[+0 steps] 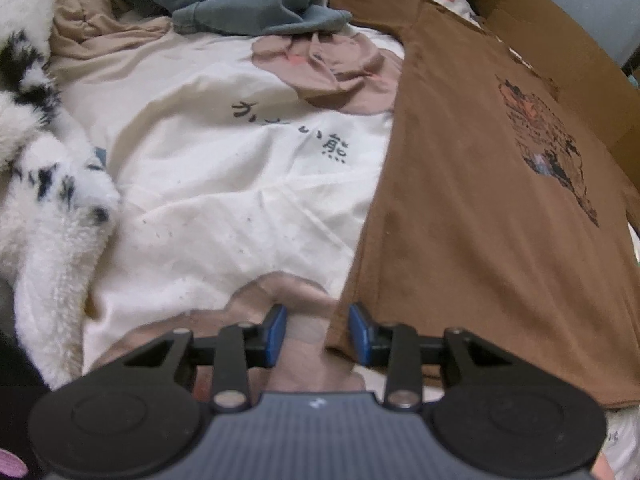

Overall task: Fold clothes
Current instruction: 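Close the left tool on the brown shirt hem while the right tool holds it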

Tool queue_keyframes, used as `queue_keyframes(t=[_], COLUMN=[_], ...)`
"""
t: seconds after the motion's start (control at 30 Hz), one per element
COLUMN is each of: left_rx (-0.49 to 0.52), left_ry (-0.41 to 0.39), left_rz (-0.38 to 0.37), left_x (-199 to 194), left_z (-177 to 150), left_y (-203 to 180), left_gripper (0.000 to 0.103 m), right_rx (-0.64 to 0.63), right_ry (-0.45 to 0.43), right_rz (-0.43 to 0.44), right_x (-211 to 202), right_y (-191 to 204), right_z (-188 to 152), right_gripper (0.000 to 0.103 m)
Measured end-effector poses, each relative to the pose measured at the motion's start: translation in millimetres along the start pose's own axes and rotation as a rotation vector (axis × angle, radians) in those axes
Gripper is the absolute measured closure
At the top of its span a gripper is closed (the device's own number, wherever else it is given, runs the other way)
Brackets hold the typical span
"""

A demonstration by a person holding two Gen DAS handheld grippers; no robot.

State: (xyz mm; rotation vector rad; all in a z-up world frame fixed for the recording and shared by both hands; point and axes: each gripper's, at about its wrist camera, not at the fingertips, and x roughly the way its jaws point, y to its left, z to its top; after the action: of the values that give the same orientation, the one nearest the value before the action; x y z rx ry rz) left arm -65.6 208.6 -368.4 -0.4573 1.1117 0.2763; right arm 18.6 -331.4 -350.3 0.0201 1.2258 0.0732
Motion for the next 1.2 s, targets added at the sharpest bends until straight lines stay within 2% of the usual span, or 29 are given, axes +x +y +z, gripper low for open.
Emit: queue_keyframes(t=[0.27,0.6,0.8,1.03,1.2], left_rx=[0.030,0.006,0.011,0.030,-0.006], left_ry=[-0.020,-0.036,-0.021,-0.002,0.007], left_rz=[-0.038,-0.018,-0.025,0.004,0.003], left_x=[-12,-18,-10,5,8], left_z=[0,0,-4,-7,-6], left_y=[-9,6,5,2,4], left_gripper=[0.070,0.073,0.073,0.079,0.083], right_rx=[0.006,0.011,0.017,0.014,0.020], right_ry=[0.000,0.006,0.012,0.017,0.020], right_rz=[-0.002,0.005,0.009,0.014,0.016], right_x=[-2,0,2,1,1], right_y=[1,2,0,3,1], right_z=[1,0,0,-1,1], right_gripper=[0.101,0.101,0.101,0.101,0.101])
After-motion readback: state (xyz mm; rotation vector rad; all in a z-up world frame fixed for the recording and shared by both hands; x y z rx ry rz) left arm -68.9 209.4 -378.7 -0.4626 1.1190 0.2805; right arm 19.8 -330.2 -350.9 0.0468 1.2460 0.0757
